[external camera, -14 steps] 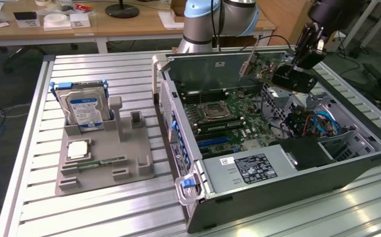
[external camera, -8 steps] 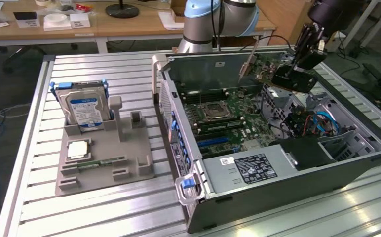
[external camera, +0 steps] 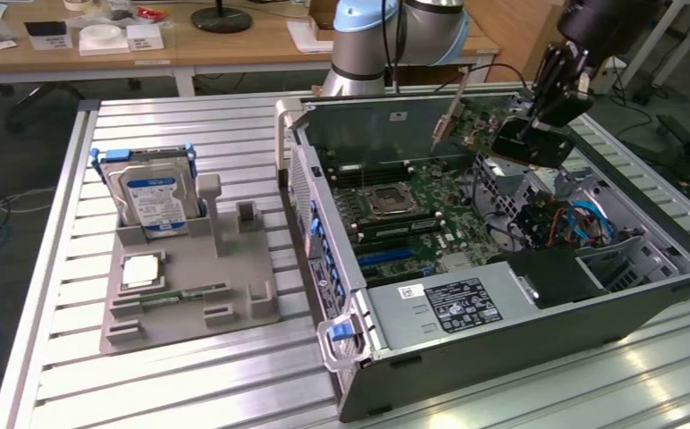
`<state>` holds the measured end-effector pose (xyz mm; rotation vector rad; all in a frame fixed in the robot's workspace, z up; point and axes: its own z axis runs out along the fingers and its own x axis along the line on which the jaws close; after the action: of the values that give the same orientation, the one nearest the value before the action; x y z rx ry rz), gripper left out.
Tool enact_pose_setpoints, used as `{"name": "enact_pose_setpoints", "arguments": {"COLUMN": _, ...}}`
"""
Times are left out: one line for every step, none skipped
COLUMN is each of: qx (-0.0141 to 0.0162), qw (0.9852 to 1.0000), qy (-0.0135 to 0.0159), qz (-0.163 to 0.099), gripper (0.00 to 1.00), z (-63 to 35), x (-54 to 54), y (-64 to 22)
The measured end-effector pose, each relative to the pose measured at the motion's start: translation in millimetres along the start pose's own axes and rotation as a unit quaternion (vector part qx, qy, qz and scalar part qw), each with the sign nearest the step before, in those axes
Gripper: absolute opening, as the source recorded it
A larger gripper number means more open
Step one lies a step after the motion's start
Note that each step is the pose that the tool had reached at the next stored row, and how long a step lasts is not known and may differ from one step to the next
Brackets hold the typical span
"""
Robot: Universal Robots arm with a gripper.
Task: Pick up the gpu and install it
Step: 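Insert the gpu into the slot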
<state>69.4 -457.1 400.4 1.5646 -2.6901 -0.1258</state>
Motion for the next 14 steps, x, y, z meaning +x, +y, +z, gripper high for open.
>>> {"name": "enact_pose_setpoints", "arguments": {"qx": -0.0001, "qw": 1.0000, "qy": 0.0007, "qz": -0.008, "gripper": 0.27, "z": 0.1, "x": 0.0, "y": 0.0}}
{"name": "enact_pose_setpoints", "arguments": {"qx": -0.0003, "qw": 0.9999, "qy": 0.0013, "qz": -0.015, "gripper": 0.27, "z": 0.2, "x": 0.0, "y": 0.0}}
{"name": "enact_pose_setpoints", "arguments": {"qx": -0.0004, "qw": 0.9997, "qy": 0.0020, "qz": -0.023, "gripper": 0.27, "z": 0.3, "x": 0.0, "y": 0.0}}
{"name": "enact_pose_setpoints", "arguments": {"qx": -0.0005, "qw": 0.9995, "qy": 0.0026, "qz": -0.031, "gripper": 0.27, "z": 0.5, "x": 0.0, "y": 0.0}}
{"name": "enact_pose_setpoints", "arguments": {"qx": -0.0006, "qw": 0.9992, "qy": 0.0033, "qz": -0.039, "gripper": 0.27, "z": 0.7, "x": 0.0, "y": -0.1}}
{"name": "enact_pose_setpoints", "arguments": {"qx": -0.0006, "qw": 0.9989, "qy": 0.0038, "qz": -0.047, "gripper": 0.27, "z": 0.9, "x": 0.0, "y": -0.1}}
{"name": "enact_pose_setpoints", "arguments": {"qx": -0.0005, "qw": 0.9986, "qy": 0.0044, "qz": -0.054, "gripper": 0.27, "z": 1.0, "x": 0.0, "y": -0.1}}
{"name": "enact_pose_setpoints", "arguments": {"qx": -0.0005, "qw": 0.9982, "qy": 0.0048, "qz": -0.060, "gripper": 0.27, "z": 1.1, "x": 0.0, "y": -0.1}}
{"name": "enact_pose_setpoints", "arguments": {"qx": -0.0004, "qw": 0.9979, "qy": 0.0052, "qz": -0.065, "gripper": 0.27, "z": 1.2, "x": 0.0, "y": -0.1}}
{"name": "enact_pose_setpoints", "arguments": {"qx": -0.0003, "qw": 0.9975, "qy": 0.0055, "qz": -0.071, "gripper": 0.27, "z": 1.3, "x": 0.0, "y": -0.1}}
{"name": "enact_pose_setpoints", "arguments": {"qx": -0.0002, "qw": 0.9971, "qy": 0.0058, "qz": -0.076, "gripper": 0.27, "z": 1.5, "x": 0.0, "y": -0.1}}
{"name": "enact_pose_setpoints", "arguments": {"qx": 0.0000, "qw": 0.9966, "qy": 0.0062, "qz": -0.082, "gripper": 0.27, "z": 1.6, "x": 0.0, "y": -0.1}}
{"name": "enact_pose_setpoints", "arguments": {"qx": 0.0001, "qw": 0.9962, "qy": 0.0066, "qz": -0.087, "gripper": 0.27, "z": 1.6, "x": 0.0, "y": -0.2}}
{"name": "enact_pose_setpoints", "arguments": {"qx": 0.0001, "qw": 0.9961, "qy": 0.0067, "qz": -0.088, "gripper": 0.27, "z": 1.6, "x": 0.1, "y": -0.2}}
